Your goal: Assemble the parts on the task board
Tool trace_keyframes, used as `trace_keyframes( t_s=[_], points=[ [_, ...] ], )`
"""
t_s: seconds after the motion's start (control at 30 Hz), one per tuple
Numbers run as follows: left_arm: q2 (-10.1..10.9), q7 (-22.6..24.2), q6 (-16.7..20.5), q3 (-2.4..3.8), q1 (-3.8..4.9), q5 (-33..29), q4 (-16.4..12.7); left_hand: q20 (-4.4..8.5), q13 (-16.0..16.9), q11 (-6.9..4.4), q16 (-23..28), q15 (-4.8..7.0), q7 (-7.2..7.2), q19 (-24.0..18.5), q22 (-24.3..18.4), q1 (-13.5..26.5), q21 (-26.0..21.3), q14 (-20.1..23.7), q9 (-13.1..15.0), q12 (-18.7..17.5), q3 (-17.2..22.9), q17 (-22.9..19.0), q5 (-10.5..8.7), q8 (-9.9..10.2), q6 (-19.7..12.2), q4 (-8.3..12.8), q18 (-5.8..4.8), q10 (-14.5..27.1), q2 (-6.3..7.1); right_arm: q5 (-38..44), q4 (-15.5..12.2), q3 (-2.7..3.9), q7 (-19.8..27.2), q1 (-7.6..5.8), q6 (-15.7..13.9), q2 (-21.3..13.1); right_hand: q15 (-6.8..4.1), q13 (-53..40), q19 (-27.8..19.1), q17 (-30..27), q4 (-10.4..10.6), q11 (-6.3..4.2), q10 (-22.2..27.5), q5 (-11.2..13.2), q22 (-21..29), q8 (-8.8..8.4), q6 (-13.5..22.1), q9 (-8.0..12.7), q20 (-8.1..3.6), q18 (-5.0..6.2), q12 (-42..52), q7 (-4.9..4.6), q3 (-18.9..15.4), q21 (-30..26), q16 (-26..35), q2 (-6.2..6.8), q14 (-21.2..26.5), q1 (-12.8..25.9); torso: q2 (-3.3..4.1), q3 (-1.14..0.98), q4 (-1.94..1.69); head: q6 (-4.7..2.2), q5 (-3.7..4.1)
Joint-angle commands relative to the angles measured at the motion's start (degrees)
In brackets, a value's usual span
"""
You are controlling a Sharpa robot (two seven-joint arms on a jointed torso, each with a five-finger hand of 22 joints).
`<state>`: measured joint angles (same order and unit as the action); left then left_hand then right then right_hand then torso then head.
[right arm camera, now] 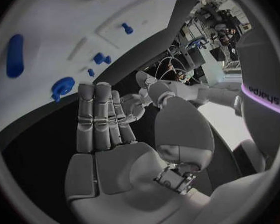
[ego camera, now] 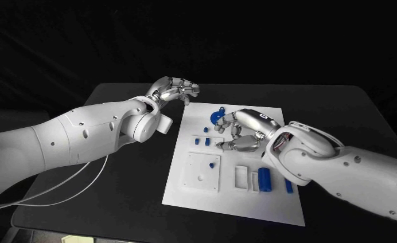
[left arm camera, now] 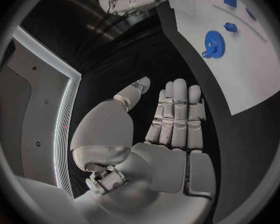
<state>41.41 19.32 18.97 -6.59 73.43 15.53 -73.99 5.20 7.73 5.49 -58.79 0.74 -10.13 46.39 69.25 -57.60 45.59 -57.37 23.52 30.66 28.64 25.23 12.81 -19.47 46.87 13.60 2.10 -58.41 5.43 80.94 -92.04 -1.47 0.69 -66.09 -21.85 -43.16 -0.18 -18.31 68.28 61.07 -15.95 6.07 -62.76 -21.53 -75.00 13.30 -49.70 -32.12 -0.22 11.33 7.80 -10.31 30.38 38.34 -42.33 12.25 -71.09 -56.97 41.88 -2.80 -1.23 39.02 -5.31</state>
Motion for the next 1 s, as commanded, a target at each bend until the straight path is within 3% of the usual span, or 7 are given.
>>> trace_keyframes(
  t_s=[0.03,0.13,0.3,0.5,0.67,0.77,1.0],
  points=[
    [0.1,0.7,-1.0,0.04,0.06,-0.2,-0.1,0.86,0.1,0.11,0.3,-0.33,-0.09,0.2,0.1,0.0,-0.3,0.2,-0.1,0.2,-0.1,0.1,-0.22,0.1,-0.3,-0.2,1.00,0.5,-0.61,-11.1,0.5,0.22,4.6,-1.50,6.4,-1.7,-0.84,-0.2,0.9,0.2,-0.7,-0.70,-1.9,1.7,-1.0,0.26,-0.4,0.3,-0.42,3.67,1.2,0.10,1.4,0.3,-0.5,-2.32,-0.4,-3.1,-0.01,0.01,0.08,-0.56,0.63],
    [0.1,1.0,-1.1,0.04,0.06,-0.4,-0.1,0.86,0.1,0.11,0.3,-0.33,-0.09,0.2,0.1,0.0,-0.3,0.2,-0.1,0.2,-0.1,0.1,-0.24,0.1,-0.3,-0.2,1.01,0.5,-0.62,-9.5,1.8,1.36,4.9,-3.07,10.2,-3.4,-1.13,-0.1,2.0,0.7,-0.7,-0.96,-2.3,1.9,-1.2,0.36,-0.7,0.5,-0.81,3.67,1.6,0.15,2.5,1.1,-1.4,-2.86,-1.5,-5.8,-0.02,0.03,0.12,-1.05,1.24],
    [0.1,1.1,-1.2,0.04,0.05,-0.5,0.0,0.86,0.1,0.10,0.3,-0.32,-0.09,0.2,0.1,0.1,-0.3,0.1,-0.1,0.2,-0.1,0.1,-0.26,0.0,-0.3,-0.3,1.01,0.4,-0.67,-11.4,5.8,1.35,3.3,-6.43,19.7,-5.3,-1.02,0.4,3.1,2.1,-0.9,-0.81,-1.5,-1.1,-1.4,0.20,-0.2,1.1,-1.72,3.67,1.4,-0.03,-1.0,3.7,-3.9,-1.83,-2.2,-5.0,-0.06,-0.04,-0.05,-1.84,2.67],
    [0.1,1.0,-1.4,0.03,0.04,-0.6,0.1,0.86,0.1,0.09,0.3,-0.32,-0.08,0.3,0.1,0.1,-0.3,0.1,-0.1,0.2,-0.2,0.1,-0.27,0.0,-0.3,-0.3,1.02,0.4,-0.68,-3.2,5.1,1.14,1.2,-6.40,19.2,-7.4,-0.81,1.0,2.1,2.4,-0.8,-0.57,-1.0,-1.4,-1.3,0.28,0.0,1.4,-1.79,3.67,1.1,-0.09,-4.6,4.6,-4.5,-2.14,-1.6,-5.4,0.00,-0.12,0.12,-2.35,3.39],
    [0.0,1.1,-1.4,0.03,0.03,-0.6,0.2,0.86,0.2,0.08,0.3,-0.31,-0.08,0.3,0.2,0.2,-0.3,0.1,-0.1,0.3,-0.2,0.2,-0.28,0.0,-0.3,-0.4,1.02,0.4,-0.74,3.2,3.5,-0.08,-0.6,-5.99,19.4,-8.0,-0.73,1.1,1.9,2.3,-0.7,-0.52,-0.9,-1.0,-1.3,0.31,0.0,1.5,-1.71,3.67,1.1,-0.11,-5.6,4.8,-4.6,-1.03,-1.5,-4.9,-0.01,-0.18,0.09,-2.67,3.71],
    [0.0,1.1,-1.5,0.03,0.03,-0.6,0.3,0.86,0.2,0.08,0.3,-0.31,-0.08,0.3,0.2,0.2,-0.3,0.1,-0.1,0.3,-0.2,0.2,-0.29,0.0,-0.3,-0.4,1.02,0.4,-0.75,4.1,2.5,-0.37,-2.4,-5.42,22.7,-7.9,-0.67,1.3,1.8,2.3,-0.6,-0.48,-0.8,-0.4,-1.2,0.30,0.0,1.6,-1.64,3.67,1.0,-0.13,-6.4,4.9,-4.6,-0.29,-1.4,-4.2,-0.02,-0.17,0.04,-2.67,3.76],
    [0.1,1.0,-1.7,0.03,0.01,-0.7,0.3,0.86,0.2,0.08,0.3,-0.30,-0.08,0.3,0.2,0.2,-0.3,0.1,-0.1,0.3,-0.2,0.2,-0.30,0.0,-0.3,-0.4,1.03,0.4,-0.77,7.8,1.6,-0.89,-3.3,-3.40,23.3,-7.4,-0.40,2.1,0.6,2.0,-0.6,-0.18,-0.3,4.8,-1.1,0.34,0.3,2.0,-1.28,3.67,0.7,-0.10,-7.8,4.6,-4.6,0.80,-0.3,-3.9,0.05,-0.09,-0.12,-2.24,3.84]
  ],
)
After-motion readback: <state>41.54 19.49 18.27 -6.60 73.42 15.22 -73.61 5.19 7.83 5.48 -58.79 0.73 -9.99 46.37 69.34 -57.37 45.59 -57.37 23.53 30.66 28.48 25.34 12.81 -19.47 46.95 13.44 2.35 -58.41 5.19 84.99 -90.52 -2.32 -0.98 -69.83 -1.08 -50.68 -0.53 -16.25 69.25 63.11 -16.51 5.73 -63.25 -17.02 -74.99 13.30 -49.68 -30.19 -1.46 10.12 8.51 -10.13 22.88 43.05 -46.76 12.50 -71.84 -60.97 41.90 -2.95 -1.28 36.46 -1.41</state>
